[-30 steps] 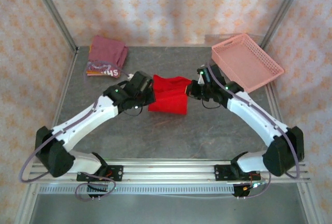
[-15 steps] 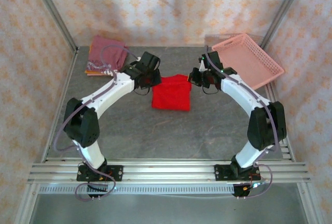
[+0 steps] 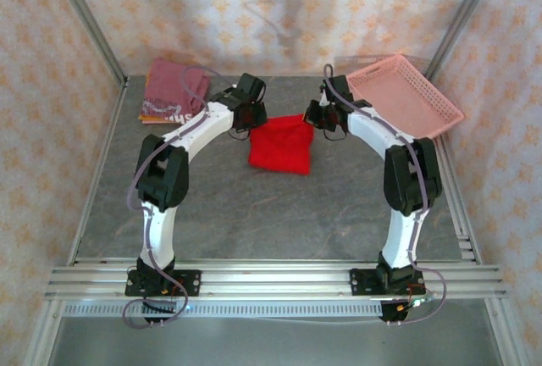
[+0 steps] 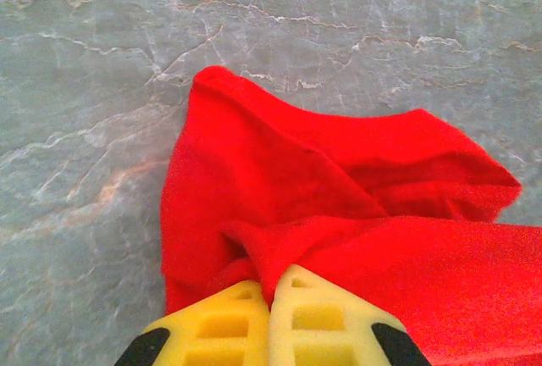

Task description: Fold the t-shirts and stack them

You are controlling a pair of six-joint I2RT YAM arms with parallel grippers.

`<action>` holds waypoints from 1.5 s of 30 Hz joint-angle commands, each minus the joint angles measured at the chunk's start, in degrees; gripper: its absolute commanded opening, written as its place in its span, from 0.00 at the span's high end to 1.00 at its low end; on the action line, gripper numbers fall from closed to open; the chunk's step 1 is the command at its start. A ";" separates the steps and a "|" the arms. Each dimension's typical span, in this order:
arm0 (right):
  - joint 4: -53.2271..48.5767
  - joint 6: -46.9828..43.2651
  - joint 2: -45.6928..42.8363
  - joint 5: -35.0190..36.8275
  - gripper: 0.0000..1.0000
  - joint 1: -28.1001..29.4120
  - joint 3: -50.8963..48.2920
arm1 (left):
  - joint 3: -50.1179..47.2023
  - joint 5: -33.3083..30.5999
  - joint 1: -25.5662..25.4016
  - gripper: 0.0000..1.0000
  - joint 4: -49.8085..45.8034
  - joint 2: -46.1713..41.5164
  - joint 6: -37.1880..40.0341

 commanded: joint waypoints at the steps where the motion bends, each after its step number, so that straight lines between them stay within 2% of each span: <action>1: 2.73 -0.06 3.47 3.55 1.00 -1.42 3.38 | 4.90 0.35 1.35 1.00 -0.10 2.93 1.46; 4: 2.92 0.40 6.33 3.91 1.00 -1.68 4.72 | 8.28 0.71 1.95 1.00 -1.26 6.02 1.69; 9: 3.20 1.04 9.17 2.28 1.00 -1.71 6.36 | 10.15 1.23 2.35 0.94 -1.99 8.20 1.61; 10: 3.08 1.12 9.36 2.06 0.96 -1.76 6.64 | 10.11 1.37 2.35 0.91 -2.04 8.20 1.58; 11: 3.11 1.13 9.13 1.94 0.87 -1.70 6.64 | 10.11 1.66 2.42 0.83 -2.22 8.14 1.44; 13: 3.63 1.13 7.83 1.88 0.73 -1.71 6.10 | 9.89 2.43 2.39 0.49 -2.13 7.71 1.26; 16: 4.59 1.13 4.51 1.75 0.59 -1.73 4.37 | 9.41 3.37 2.41 0.33 -1.52 6.27 1.26; 17: 5.05 1.13 3.28 1.72 0.58 -1.71 3.57 | 9.37 3.34 2.41 0.31 -1.48 5.83 1.26; 18: 5.62 1.13 1.79 1.72 0.55 -1.73 2.59 | 9.25 3.43 2.43 0.25 -1.55 5.06 1.33; 22: 6.94 -0.34 -3.29 3.66 0.51 -0.85 -1.44 | 7.27 3.46 2.35 0.03 -0.37 1.44 1.35; 23: 7.00 -1.22 -3.98 4.33 0.50 -0.24 -1.84 | 6.16 3.29 2.35 0.00 0.22 0.12 1.21; 27: 6.96 -3.45 -2.78 5.25 0.47 2.51 -0.74 | 0.38 2.35 2.35 0.00 3.00 -4.75 -0.03; 32: 8.21 -3.22 3.50 4.01 0.49 6.30 5.15 | -14.45 4.25 2.31 0.00 11.09 -13.15 -4.31; 33: 8.24 -3.05 5.01 3.94 0.50 6.83 6.73 | -16.99 5.05 2.18 0.03 12.57 -14.14 -5.18; 35: 8.34 -2.32 8.74 3.41 0.61 7.77 10.42 | -21.51 6.27 1.54 0.22 15.12 -15.67 -6.57; 37: 8.26 -1.16 12.52 1.98 0.63 8.30 14.01 | -23.60 6.95 0.74 0.42 16.05 -15.82 -6.73; 38: 8.13 -0.37 14.46 1.20 0.63 8.50 15.79 | -24.06 8.09 0.47 0.48 16.40 -15.18 -6.57; 40: 8.43 0.99 17.58 0.04 0.63 8.80 18.27 | -24.32 9.54 0.33 0.51 16.39 -13.53 -6.85; 41: 8.67 2.10 19.03 -0.11 0.63 8.85 18.99 | -24.71 9.38 0.33 0.56 16.50 -12.85 -7.07; 45: 8.64 3.62 22.62 0.71 0.63 8.90 20.76 | -25.44 7.84 0.33 0.63 16.47 -10.76 -7.01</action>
